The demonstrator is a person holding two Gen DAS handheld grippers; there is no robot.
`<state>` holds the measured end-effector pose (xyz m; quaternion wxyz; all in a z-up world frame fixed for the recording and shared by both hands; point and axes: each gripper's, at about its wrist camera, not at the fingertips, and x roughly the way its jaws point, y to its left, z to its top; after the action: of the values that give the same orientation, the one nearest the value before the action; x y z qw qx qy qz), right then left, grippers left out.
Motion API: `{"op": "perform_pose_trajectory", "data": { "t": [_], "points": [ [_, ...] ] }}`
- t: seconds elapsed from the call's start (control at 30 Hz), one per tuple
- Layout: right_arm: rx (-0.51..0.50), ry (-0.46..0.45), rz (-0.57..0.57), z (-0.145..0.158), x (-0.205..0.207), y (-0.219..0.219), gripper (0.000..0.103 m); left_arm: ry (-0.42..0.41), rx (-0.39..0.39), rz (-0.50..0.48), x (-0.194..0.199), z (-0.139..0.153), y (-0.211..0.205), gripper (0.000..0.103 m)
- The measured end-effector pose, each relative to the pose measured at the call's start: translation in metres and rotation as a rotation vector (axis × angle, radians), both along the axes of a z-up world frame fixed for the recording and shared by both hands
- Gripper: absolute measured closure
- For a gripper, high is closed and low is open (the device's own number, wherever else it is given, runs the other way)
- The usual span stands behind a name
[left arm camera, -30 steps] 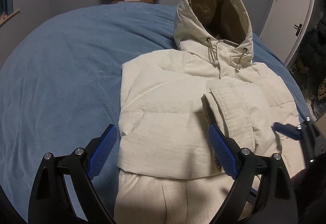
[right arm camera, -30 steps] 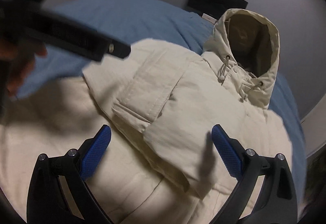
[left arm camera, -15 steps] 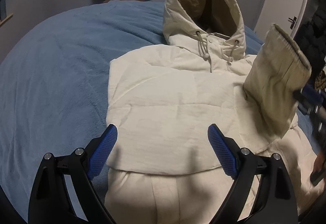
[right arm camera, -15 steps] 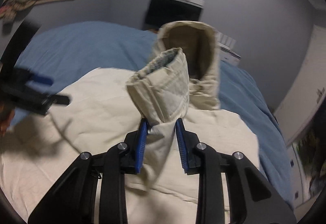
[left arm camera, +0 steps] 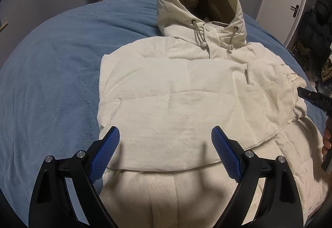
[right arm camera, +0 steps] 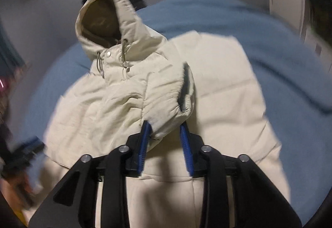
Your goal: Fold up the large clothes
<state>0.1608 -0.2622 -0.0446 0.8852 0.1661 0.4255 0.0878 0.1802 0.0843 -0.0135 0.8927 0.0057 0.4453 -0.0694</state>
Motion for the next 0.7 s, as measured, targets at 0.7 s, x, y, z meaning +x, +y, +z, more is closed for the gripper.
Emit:
{"op": "perform_pose_trajectory", "data": {
  "t": [0.7],
  "points": [
    [-0.067, -0.207, -0.057, 0.043, -0.020, -0.013, 0.087, 0.018, 0.055, -0.048, 0.002, -0.015, -0.017, 0.017]
  ]
}}
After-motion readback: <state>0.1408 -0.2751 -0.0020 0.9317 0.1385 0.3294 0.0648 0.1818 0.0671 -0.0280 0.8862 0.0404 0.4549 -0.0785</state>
